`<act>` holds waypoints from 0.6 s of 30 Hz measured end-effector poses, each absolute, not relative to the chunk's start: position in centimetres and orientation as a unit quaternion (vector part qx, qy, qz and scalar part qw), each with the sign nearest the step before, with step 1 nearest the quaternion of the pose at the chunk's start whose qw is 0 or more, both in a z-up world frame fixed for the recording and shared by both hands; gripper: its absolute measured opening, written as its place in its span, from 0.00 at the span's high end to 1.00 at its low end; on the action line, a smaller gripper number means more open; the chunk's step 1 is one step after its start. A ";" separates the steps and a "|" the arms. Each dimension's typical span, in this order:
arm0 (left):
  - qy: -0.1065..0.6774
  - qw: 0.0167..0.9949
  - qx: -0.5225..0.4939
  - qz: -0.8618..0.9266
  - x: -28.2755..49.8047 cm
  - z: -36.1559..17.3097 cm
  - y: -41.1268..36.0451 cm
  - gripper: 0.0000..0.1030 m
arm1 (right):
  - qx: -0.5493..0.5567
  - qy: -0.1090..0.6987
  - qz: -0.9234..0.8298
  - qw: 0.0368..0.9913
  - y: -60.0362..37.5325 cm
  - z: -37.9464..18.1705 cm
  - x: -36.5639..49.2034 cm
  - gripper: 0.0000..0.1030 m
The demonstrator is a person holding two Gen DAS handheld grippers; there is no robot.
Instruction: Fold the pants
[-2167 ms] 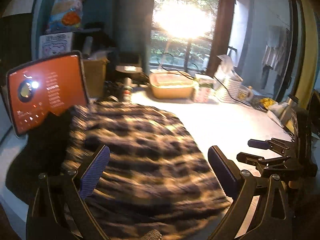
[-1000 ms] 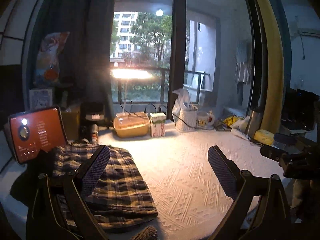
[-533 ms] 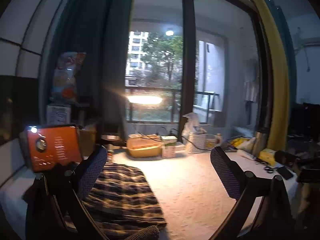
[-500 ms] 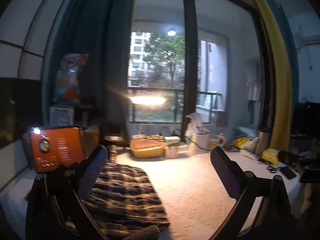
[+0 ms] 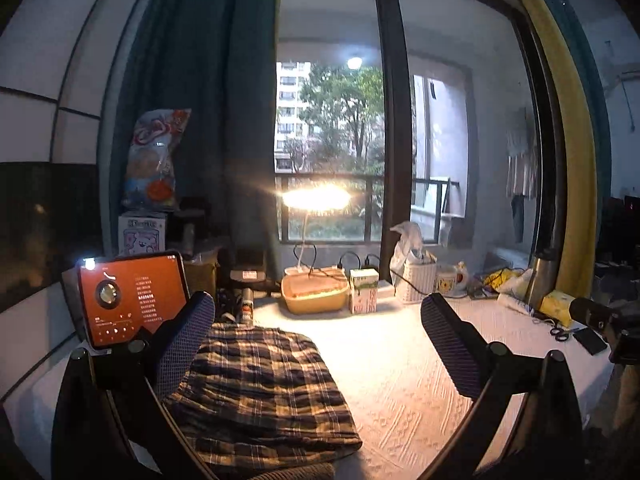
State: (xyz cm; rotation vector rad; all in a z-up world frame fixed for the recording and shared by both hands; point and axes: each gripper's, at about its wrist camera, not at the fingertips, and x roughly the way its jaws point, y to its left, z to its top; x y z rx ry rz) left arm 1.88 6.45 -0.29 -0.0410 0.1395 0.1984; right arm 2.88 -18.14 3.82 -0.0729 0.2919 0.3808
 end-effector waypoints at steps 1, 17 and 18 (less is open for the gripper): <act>0.071 0.992 -0.022 0.099 1.9 -0.3 6.5 0.01 | -0.036 0.147 0.188 0.970 -18.1 3.7 2.9 0.00; 0.084 0.992 -0.020 0.091 2.0 -0.6 6.0 0.01 | -0.038 0.153 0.192 0.969 -18.0 3.4 3.0 0.00; 0.084 0.992 -0.020 0.091 2.1 -0.6 6.0 0.01 | -0.038 0.154 0.192 0.969 -18.0 3.4 3.0 0.00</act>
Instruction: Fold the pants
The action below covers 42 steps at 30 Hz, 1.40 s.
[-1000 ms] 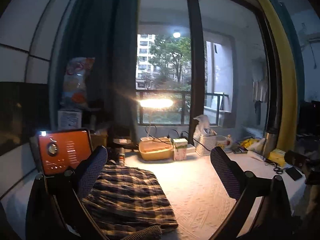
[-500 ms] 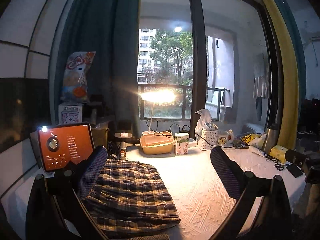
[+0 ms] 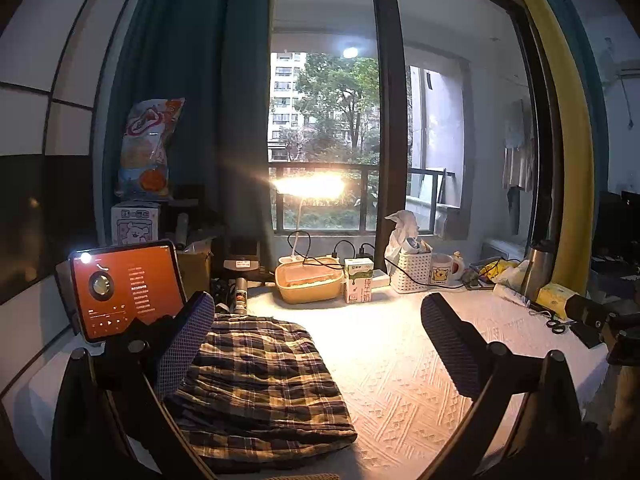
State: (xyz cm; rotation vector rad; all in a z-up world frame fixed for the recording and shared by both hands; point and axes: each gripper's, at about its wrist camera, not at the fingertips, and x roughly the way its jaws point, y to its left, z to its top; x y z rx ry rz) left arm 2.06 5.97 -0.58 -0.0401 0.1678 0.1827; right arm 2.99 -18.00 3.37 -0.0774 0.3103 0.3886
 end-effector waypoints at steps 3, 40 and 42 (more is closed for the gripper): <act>0.084 0.992 -0.020 0.093 2.1 -0.6 5.9 0.01 | -0.037 0.156 0.195 0.968 -18.0 3.4 3.0 0.00; 0.091 0.992 -0.007 0.085 2.1 -0.8 5.0 0.01 | -0.035 0.163 0.199 0.966 -17.2 3.4 2.8 0.00; 0.092 0.992 -0.007 0.085 2.1 -0.8 5.0 0.01 | -0.034 0.163 0.199 0.966 -17.2 3.4 2.8 0.00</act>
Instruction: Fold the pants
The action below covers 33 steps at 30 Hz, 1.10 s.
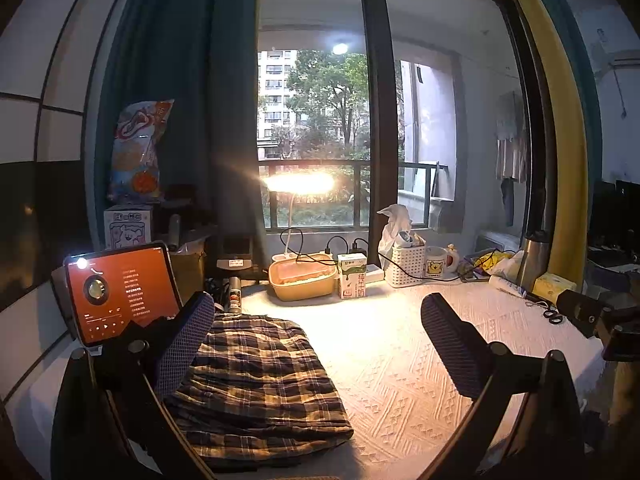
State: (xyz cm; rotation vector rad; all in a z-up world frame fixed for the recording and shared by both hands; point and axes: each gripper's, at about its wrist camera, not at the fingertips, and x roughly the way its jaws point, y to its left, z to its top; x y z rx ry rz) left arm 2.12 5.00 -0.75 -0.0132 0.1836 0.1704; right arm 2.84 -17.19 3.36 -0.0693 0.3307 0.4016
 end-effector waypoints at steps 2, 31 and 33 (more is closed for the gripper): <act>0.092 0.992 -0.006 0.083 2.2 -0.8 5.0 0.01 | -0.034 0.163 0.198 0.966 -17.2 3.4 2.8 0.00; 0.091 0.993 -0.004 0.080 2.3 -0.6 4.8 0.01 | -0.032 0.167 0.196 0.966 -17.2 3.2 2.9 0.00; 0.092 0.993 -0.004 0.080 2.2 -0.7 4.8 0.01 | -0.032 0.168 0.196 0.965 -17.2 3.1 2.9 0.00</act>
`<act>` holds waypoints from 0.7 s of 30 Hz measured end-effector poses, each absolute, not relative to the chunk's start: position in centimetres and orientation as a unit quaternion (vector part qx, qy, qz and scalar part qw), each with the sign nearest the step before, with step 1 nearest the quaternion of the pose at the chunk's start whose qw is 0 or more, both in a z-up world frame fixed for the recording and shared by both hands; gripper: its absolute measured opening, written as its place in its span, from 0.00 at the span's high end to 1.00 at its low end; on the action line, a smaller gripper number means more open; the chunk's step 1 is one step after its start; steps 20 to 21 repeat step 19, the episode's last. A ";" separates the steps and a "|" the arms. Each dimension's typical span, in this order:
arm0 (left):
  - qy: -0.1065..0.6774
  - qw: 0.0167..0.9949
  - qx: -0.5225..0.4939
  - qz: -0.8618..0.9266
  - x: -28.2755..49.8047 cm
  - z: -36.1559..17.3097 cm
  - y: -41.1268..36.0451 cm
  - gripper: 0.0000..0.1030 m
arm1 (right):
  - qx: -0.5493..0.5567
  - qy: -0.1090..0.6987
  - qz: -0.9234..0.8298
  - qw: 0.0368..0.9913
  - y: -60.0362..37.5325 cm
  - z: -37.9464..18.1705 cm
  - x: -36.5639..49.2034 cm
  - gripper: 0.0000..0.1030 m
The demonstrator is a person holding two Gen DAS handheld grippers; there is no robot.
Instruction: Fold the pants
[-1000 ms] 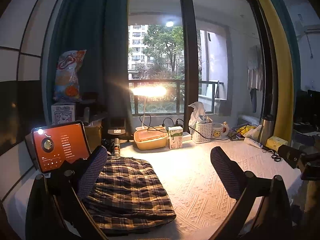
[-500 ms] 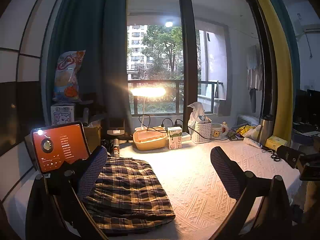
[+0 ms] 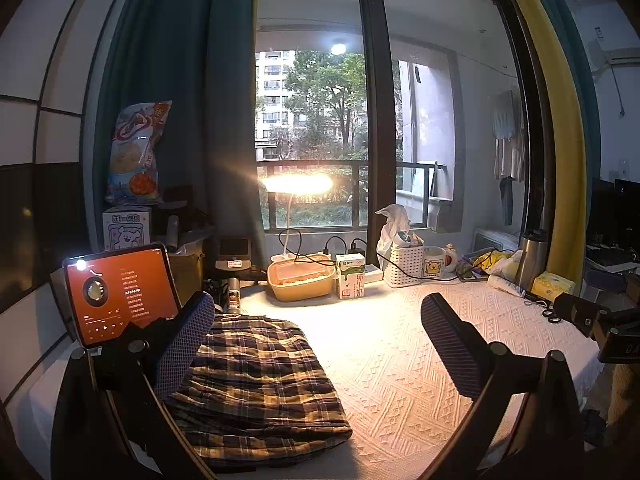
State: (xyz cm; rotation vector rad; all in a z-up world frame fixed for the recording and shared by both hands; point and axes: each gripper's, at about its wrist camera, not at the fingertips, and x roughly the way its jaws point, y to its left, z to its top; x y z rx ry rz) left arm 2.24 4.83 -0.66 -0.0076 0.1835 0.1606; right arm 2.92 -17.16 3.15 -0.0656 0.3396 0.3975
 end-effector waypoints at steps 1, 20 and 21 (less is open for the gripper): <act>0.092 0.993 -0.004 0.080 2.2 -0.7 4.8 0.01 | -0.033 0.168 0.197 0.965 -17.1 3.1 2.9 0.00; 0.093 0.993 0.000 0.077 2.0 -0.6 4.8 0.01 | -0.034 0.170 0.198 0.965 -17.3 2.7 3.0 0.00; 0.093 0.993 0.000 0.077 2.0 -0.6 4.8 0.01 | -0.034 0.170 0.198 0.965 -17.3 2.7 3.0 0.00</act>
